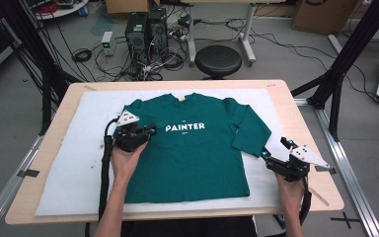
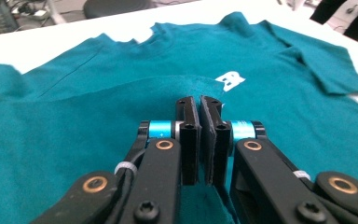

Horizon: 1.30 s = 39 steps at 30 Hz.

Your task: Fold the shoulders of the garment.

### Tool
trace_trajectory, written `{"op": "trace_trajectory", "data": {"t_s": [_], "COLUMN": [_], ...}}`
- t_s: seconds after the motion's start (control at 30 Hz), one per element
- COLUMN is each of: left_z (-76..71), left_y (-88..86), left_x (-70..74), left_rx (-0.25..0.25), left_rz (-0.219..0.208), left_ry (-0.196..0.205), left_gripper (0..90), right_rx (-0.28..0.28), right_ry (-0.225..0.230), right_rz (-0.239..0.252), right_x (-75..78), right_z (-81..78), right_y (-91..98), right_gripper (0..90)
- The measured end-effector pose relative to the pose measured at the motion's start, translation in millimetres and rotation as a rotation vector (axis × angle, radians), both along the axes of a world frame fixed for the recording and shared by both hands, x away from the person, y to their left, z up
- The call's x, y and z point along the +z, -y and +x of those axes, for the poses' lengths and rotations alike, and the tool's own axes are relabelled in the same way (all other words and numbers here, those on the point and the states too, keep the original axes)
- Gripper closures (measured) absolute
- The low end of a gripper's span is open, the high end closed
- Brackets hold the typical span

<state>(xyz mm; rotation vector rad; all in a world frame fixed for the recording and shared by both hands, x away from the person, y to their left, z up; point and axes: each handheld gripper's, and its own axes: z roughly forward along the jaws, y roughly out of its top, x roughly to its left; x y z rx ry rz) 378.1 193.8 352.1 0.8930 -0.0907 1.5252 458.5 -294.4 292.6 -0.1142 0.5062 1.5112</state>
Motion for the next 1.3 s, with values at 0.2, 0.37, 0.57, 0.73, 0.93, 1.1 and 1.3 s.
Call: {"op": "trace_trajectory", "data": {"t_s": [0.2, 0.37, 0.57, 0.73, 0.93, 1.1, 1.3], "left_z": [7.3, 15.4, 21.1, 23.9, 30.5, 33.6, 38.3], "left_y": [30.2, 53.1, 74.6, 93.1, 110.2, 119.3, 129.1], "left_x": [6.5, 10.2, 13.0, 15.7, 17.2, 17.2, 18.4], "left_rx": [0.000, 0.026, 0.030, 0.003, 0.008, 0.009, 0.007], "left_rz": [0.050, 0.102, 0.135, 0.157, 0.191, 0.207, 0.217], "left_ry": [-0.020, -0.041, -0.050, -0.050, -0.067, -0.076, -0.082], "left_gripper": [86.1, 86.1, 86.1, 86.0, 86.0, 86.0, 85.9], "right_rx": [-0.001, -0.001, 0.001, 0.004, 0.006, 0.008, 0.008], "right_ry": [0.001, 0.005, 0.005, 0.004, 0.003, -0.001, -0.001], "right_rz": [0.000, 0.001, 0.001, -0.001, 0.002, 0.001, 0.001], "right_x": [-0.1, -0.3, -0.4, -0.3, -0.2, -0.2, -0.1], "right_z": [0.0, 0.1, 0.1, 0.1, 0.1, 0.0, 0.0], "right_y": [-0.1, 0.0, 0.1, 0.2, 0.3, 0.3, 0.2], "right_gripper": [19.6, 19.6, 19.6, 19.6, 19.6, 19.6, 19.6]}}
